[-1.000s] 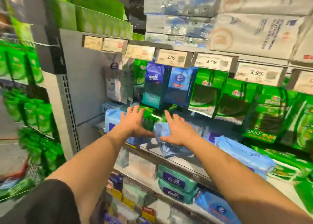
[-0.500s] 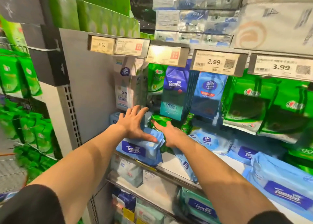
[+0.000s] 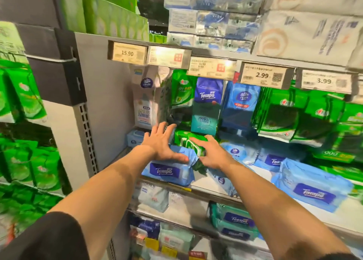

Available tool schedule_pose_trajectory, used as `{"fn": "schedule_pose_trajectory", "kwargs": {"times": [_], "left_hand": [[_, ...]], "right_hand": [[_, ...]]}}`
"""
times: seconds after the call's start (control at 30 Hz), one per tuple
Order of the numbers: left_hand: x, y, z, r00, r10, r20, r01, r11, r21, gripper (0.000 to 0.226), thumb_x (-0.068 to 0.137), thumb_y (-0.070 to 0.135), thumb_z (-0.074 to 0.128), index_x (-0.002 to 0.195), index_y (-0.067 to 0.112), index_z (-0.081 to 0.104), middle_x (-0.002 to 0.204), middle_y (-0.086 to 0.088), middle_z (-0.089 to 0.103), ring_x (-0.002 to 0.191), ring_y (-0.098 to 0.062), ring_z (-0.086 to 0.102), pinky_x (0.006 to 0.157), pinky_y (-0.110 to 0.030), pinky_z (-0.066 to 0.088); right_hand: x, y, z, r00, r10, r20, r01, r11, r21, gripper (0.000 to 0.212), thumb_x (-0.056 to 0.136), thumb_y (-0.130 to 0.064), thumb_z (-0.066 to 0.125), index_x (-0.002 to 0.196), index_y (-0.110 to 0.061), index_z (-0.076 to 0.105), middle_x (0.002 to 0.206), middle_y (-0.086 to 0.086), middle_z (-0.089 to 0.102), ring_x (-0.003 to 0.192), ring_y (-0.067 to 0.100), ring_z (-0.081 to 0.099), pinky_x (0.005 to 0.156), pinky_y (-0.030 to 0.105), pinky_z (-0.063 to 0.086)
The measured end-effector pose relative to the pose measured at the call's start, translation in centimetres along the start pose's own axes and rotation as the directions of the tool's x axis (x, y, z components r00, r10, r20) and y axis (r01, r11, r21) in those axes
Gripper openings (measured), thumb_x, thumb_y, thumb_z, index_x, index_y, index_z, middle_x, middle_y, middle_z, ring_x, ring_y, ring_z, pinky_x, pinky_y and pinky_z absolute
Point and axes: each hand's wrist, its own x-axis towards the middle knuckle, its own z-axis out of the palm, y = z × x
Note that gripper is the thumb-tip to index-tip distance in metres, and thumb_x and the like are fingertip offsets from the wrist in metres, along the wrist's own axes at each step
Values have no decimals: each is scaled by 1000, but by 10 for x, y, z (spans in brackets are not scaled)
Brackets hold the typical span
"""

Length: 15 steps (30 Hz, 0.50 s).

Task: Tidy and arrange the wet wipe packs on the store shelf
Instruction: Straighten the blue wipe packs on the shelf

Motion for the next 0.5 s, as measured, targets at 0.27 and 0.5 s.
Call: {"fn": "schedule_pose_trajectory", "kwargs": {"times": [0.27, 0.5], "left_hand": [[-6, 51, 29, 993, 122, 2, -121, 992, -45, 148, 24, 107, 38, 151, 35, 12, 157, 1, 13, 142, -28, 19, 111, -57, 25], [-27, 147, 61, 979, 168, 117, -178, 981, 81, 159, 20, 107, 37, 152, 23, 8, 160, -2, 7, 146, -27, 12, 110, -64, 12]], "right_hand": [[-70, 0, -23, 985, 38, -168, -24, 997, 79, 73, 75, -16, 75, 139, -41, 51, 130, 1, 40, 125, 19, 46, 110, 20, 30], [-150, 21, -66, 941, 134, -311, -71, 976, 204, 72, 71, -3, 70, 136, -33, 58, 123, 6, 48, 114, 10, 50, 102, 7, 30]]}}
